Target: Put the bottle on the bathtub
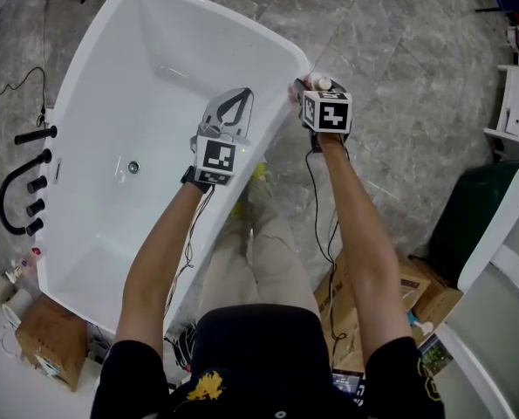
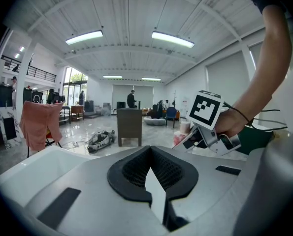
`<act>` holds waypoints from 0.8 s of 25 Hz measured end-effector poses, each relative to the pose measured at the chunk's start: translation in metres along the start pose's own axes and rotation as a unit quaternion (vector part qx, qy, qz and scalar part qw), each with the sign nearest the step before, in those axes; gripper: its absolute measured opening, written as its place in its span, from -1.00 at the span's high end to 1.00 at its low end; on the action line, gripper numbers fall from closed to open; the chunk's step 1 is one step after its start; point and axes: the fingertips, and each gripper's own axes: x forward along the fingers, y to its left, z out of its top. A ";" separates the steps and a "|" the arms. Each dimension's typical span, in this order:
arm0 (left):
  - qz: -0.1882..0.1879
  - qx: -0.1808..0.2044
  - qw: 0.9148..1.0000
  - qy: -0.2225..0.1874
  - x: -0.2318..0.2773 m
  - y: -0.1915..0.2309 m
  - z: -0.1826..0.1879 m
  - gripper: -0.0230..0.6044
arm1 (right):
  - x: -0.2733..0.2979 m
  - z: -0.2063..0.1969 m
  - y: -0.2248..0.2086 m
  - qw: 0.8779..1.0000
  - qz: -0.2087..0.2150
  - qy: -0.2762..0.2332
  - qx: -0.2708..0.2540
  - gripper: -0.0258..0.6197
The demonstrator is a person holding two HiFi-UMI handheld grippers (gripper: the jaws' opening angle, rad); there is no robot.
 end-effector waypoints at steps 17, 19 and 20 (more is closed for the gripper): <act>-0.005 -0.004 1.000 0.002 0.005 -0.006 -0.002 0.87 | 0.001 -0.007 -0.006 1.000 -0.004 -0.003 -0.026 -0.05; -0.006 -0.004 1.000 0.002 0.005 -0.005 -0.003 0.87 | 0.001 -0.010 -0.006 1.000 -0.004 -0.002 -0.026 -0.07; -0.006 -0.004 1.000 0.003 0.005 -0.005 -0.003 0.87 | 0.001 -0.012 -0.006 1.000 -0.005 -0.001 -0.025 -0.07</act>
